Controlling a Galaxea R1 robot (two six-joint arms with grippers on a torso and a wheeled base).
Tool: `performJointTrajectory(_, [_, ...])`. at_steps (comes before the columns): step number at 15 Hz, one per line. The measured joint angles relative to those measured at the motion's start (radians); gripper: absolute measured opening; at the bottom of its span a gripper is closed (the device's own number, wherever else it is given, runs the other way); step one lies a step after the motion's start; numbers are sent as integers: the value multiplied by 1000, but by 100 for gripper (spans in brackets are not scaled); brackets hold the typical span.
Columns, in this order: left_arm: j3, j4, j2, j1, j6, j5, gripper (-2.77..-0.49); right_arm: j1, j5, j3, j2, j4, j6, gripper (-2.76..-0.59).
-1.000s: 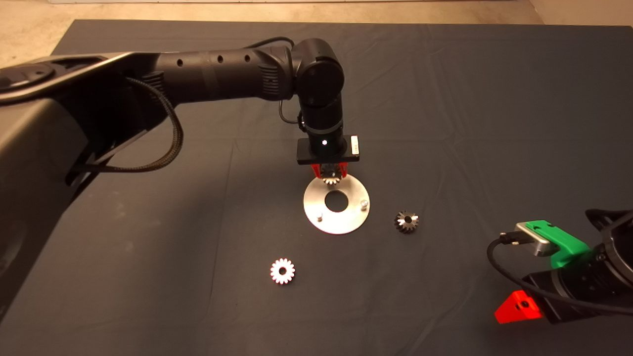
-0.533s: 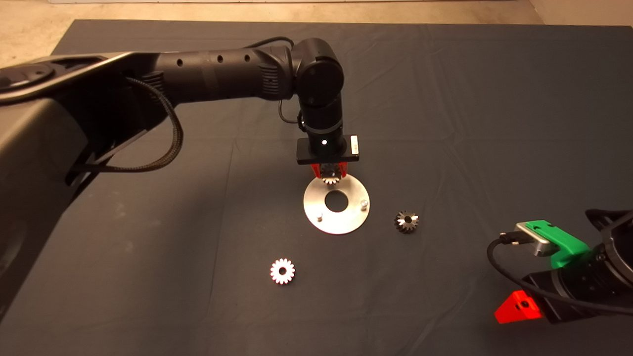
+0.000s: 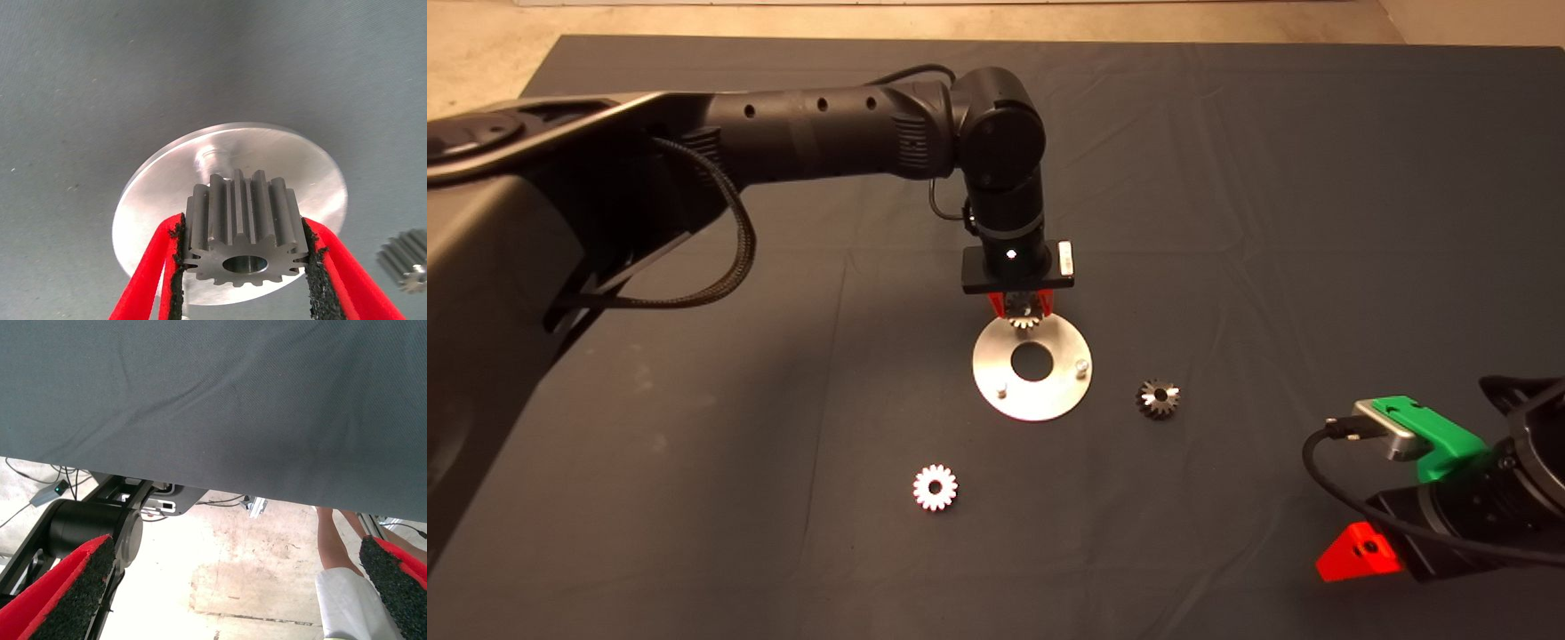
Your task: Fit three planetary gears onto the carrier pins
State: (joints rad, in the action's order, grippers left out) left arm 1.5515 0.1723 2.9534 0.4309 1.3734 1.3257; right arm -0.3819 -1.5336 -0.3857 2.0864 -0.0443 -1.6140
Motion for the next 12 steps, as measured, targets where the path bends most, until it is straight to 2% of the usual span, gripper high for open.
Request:
performJointTrajectory(2, [0, 10, 0, 2, 0, -9, -227, 0, 0, 0, 0, 0, 0, -63])
performJointTrajectory(7, [-1, 12, 0, 2, 0, -9, -227, 0, 0, 0, 0, 0, 0, -63])
performJointTrajectory(10, [-1, 15, 0, 2, 0, -3, -227, 0, 0, 0, 0, 0, 0, -63])
performJointTrajectory(12, [-4, 33, 0, 1, 0, 4, -227, 0, 0, 0, 0, 0, 0, -63])
